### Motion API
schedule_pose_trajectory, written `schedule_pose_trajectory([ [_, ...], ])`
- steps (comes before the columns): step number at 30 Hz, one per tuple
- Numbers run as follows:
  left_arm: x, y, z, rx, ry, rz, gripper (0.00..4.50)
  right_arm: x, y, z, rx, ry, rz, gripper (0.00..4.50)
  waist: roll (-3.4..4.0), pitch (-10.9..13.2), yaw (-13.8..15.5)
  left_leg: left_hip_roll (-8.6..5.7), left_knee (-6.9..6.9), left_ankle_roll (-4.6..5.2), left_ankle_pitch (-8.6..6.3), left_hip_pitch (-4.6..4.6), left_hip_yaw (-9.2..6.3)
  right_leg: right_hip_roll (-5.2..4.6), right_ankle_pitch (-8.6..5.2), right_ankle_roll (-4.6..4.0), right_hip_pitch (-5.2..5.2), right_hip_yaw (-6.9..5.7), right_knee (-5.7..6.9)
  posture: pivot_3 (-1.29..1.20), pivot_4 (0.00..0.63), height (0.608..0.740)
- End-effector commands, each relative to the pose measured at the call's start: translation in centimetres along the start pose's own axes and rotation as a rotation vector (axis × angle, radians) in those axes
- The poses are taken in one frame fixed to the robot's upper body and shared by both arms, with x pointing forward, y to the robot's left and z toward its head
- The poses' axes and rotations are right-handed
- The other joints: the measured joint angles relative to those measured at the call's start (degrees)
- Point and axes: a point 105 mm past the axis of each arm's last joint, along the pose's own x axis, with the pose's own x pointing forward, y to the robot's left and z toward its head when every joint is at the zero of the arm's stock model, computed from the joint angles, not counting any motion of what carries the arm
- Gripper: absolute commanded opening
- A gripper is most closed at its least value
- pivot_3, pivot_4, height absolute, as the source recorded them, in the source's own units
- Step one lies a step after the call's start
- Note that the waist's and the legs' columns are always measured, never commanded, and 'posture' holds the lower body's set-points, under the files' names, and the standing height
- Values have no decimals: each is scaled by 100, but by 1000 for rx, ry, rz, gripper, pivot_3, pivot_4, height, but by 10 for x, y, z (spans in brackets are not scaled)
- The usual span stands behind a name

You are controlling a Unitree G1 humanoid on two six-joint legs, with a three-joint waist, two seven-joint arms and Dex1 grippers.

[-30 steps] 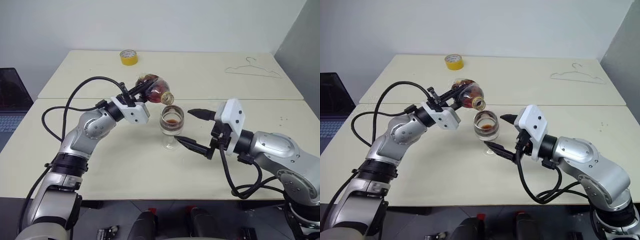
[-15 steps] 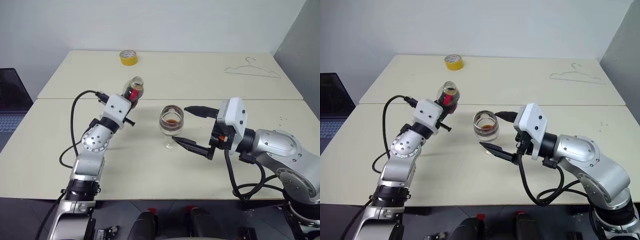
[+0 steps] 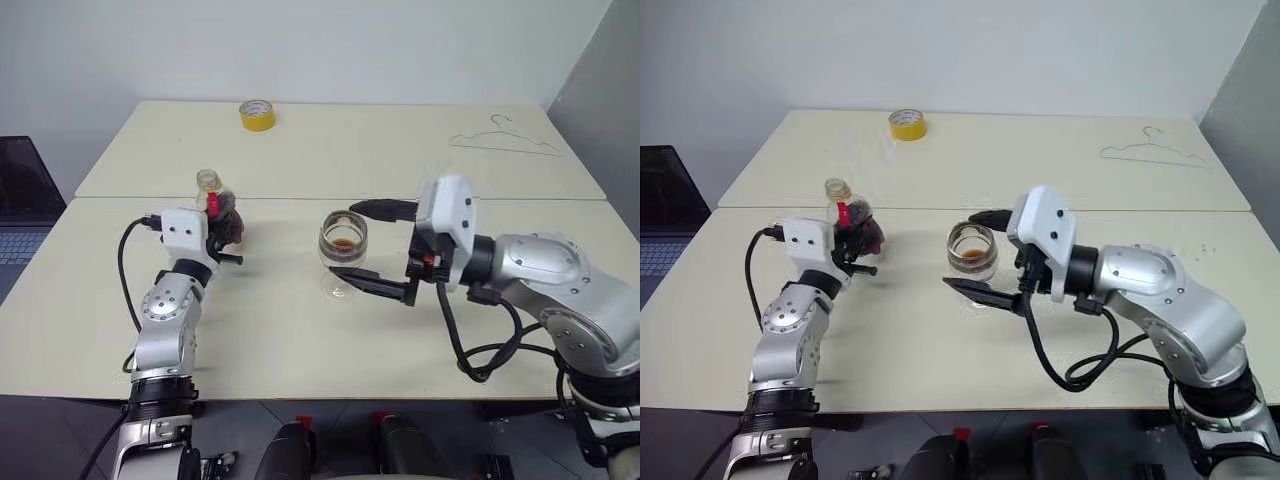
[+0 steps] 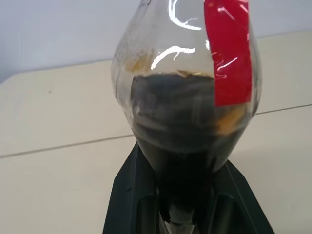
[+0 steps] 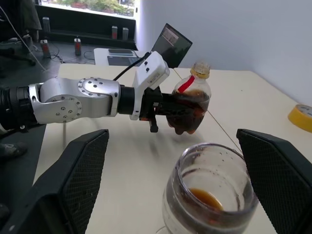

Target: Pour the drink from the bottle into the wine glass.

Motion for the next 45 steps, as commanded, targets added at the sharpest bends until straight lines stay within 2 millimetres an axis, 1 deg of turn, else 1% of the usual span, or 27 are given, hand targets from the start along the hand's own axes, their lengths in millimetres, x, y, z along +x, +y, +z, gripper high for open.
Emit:
schedule_pose_trajectory([
  [1,1,4,7,-23,-35,8,505,2,-2,6,-40,-1,3,4500,-2,-1,11,-1,1,0,0,0,1,-2,0,0,0,1,0,0,150,740],
  [7,-1,11,-6,-28,-8,31,505,2,-4,2,-40,28,4,4500,-6,-3,13,-2,1,-1,0,0,0,-3,0,0,0,0,-1,0,150,740],
  [15,-4,20,-13,-56,0,72,505,4,-3,7,-40,5,7,4500,-6,-4,8,-1,-1,1,0,1,-1,-2,0,0,-1,0,0,0,150,740],
  [16,-5,22,-13,-55,0,78,1237,4,-3,7,-39,3,7,4500,-6,-4,8,-1,-2,1,-1,1,-1,-2,0,0,-1,0,0,0,150,740],
  [19,-5,23,-13,-65,-3,80,2133,4,-4,8,-40,2,6,4500,-6,-4,8,-1,-2,1,-1,1,-1,-2,0,0,-1,0,0,0,150,740],
  [20,-5,23,-13,-66,-4,80,2529,4,-4,8,-39,2,6,4500,-6,-4,8,-1,-2,1,-1,1,-1,-2,0,0,-1,0,-1,0,150,740],
  [22,-5,24,-12,-66,-7,81,3126,4,-4,8,-39,0,6,4500,-6,-4,9,-1,-2,1,-1,1,-1,-3,0,0,-1,0,0,0,150,740],
  [23,-5,24,-12,-63,-8,79,3509,4,-4,8,-39,-1,6,4500,-6,-4,9,-1,-2,2,-1,1,-1,-3,0,0,-1,0,-1,0,150,740],
  [26,-7,23,-11,-61,-11,76,4474,4,-3,9,-38,-5,7,4500,-6,-4,9,-1,-2,2,-1,1,-1,-3,0,0,-1,0,-1,0,150,740],
  [31,-10,14,-7,-29,-18,31,4474,-2,-2,8,-38,-6,5,4500,-6,-4,10,-1,-3,2,-1,1,-1,-3,0,0,-1,1,-1,0,150,740],
  [35,-14,14,0,-5,-24,18,4474,-7,1,8,-32,-5,12,4500,-7,-4,12,-1,-3,3,-2,0,-1,-3,0,0,0,1,-2,0,150,740],
  [38,-18,16,7,35,-38,15,4474,-11,1,11,-26,-24,5,4500,-6,-4,12,-1,-3,3,-2,0,-2,-3,0,0,-1,1,-2,0,150,740],
  [41,-23,11,19,59,-70,-7,4474,-17,-3,18,-16,-62,-26,4500,-6,-4,10,0,-5,3,-2,0,1,-3,0,0,0,4,-5,0,150,740],
  [45,-29,7,26,82,-73,-21,4474,-27,-5,14,-3,-60,-66,4500,-6,-4,16,0,-5,4,-2,0,-2,-3,0,0,1,1,-5,0,150,740],
])
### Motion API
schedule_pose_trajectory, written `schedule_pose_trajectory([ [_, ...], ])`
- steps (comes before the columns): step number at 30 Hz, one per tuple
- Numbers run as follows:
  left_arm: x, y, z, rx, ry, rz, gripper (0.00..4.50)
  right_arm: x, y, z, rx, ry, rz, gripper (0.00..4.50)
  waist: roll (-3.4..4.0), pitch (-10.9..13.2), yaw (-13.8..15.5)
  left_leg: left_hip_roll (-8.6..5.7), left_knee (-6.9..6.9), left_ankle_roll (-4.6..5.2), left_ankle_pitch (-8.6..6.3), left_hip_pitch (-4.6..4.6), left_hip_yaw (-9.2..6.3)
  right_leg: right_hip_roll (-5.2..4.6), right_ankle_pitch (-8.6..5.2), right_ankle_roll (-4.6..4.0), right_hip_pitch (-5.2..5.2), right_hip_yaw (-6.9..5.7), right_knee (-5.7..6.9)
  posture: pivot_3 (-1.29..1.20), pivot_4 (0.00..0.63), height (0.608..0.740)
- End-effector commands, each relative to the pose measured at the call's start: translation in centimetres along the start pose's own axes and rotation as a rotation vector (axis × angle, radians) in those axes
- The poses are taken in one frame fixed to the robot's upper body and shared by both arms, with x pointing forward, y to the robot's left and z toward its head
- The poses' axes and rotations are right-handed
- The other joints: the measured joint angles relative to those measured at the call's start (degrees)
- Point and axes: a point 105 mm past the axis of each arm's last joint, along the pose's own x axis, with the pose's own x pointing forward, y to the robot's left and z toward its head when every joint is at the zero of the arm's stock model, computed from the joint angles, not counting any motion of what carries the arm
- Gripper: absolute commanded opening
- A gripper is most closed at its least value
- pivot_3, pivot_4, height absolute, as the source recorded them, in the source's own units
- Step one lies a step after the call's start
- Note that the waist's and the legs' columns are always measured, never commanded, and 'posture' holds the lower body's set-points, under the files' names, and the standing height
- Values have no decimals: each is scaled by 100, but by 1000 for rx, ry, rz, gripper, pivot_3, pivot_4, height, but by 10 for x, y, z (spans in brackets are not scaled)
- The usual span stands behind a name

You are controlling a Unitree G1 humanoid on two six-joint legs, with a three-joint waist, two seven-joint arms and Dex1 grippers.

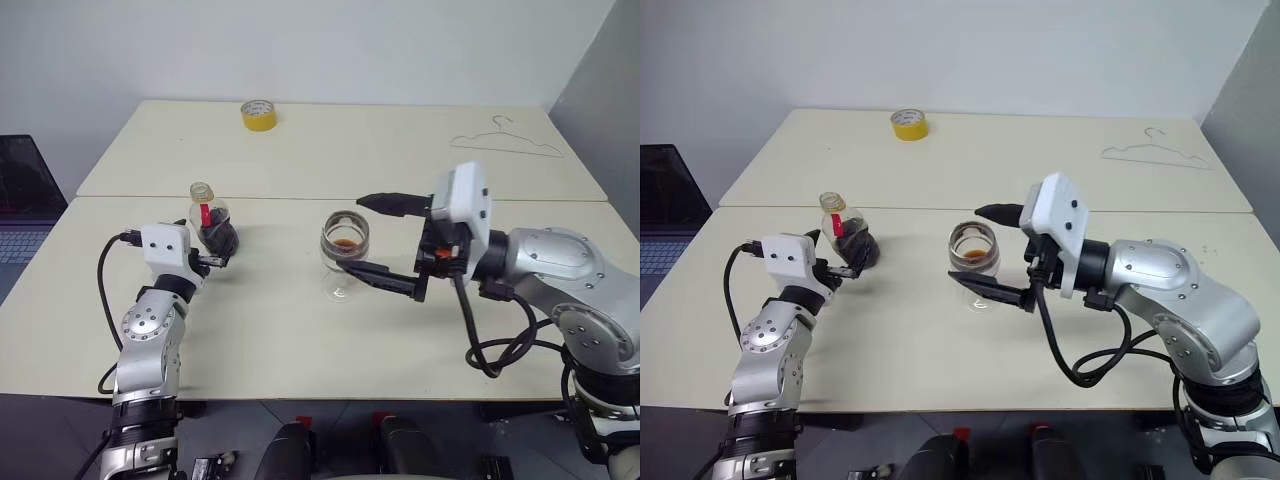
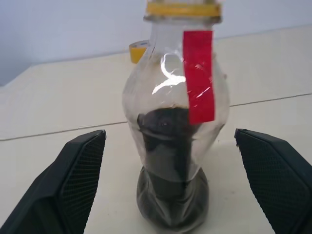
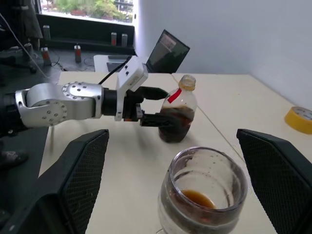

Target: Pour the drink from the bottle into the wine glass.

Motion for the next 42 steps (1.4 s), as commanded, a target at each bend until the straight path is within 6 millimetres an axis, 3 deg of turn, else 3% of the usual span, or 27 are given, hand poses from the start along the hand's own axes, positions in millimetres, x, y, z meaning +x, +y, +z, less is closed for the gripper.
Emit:
schedule_pose_trajectory([
  [1,-4,-4,23,58,-53,-25,4474,-11,-1,7,-25,-30,-44,4500,0,0,1,0,0,1,0,0,0,0,0,0,1,0,0,0,150,740],
  [7,-22,-17,18,20,9,-93,4474,-29,-11,-20,-14,31,-163,4500,0,0,4,0,-1,1,-1,1,6,0,0,0,4,5,-3,0,150,740],
  [14,-38,-15,8,7,77,-104,4474,-47,-9,-43,108,-36,-268,4500,0,0,6,4,-4,1,-1,7,4,4,-1,1,11,2,-5,0,150,740],
  [19,-44,-16,6,27,81,-97,4474,-63,-7,-74,143,-40,-384,4500,0,0,13,3,-5,1,-1,13,7,3,-1,1,15,6,-5,0,150,740],
  [23,-45,-18,2,24,68,-59,4474,-76,-8,-111,177,-10,-564,4500,1,-1,13,4,-7,1,-1,24,8,4,-1,2,24,6,-5,0,150,740],
  [28,-49,-26,-4,21,80,-68,4474,-81,-10,-134,186,-23,-751,4500,6,-2,-1,5,-11,-1,0,25,10,5,-1,2,19,10,-2,0,150,740],
  [36,-50,-29,-6,11,63,-35,4474,-91,-12,-164,154,15,-938,4500,7,-3,2,4,-11,-2,0,26,11,5,-2,1,20,11,-3,0,150,740],
  [42,-50,-25,-7,13,52,9,4474,-91,-20,-167,128,4,-980,4500,9,-2,-1,4,-12,-2,0,27,13,5,-2,1,20,13,-2,0,150,740],
])
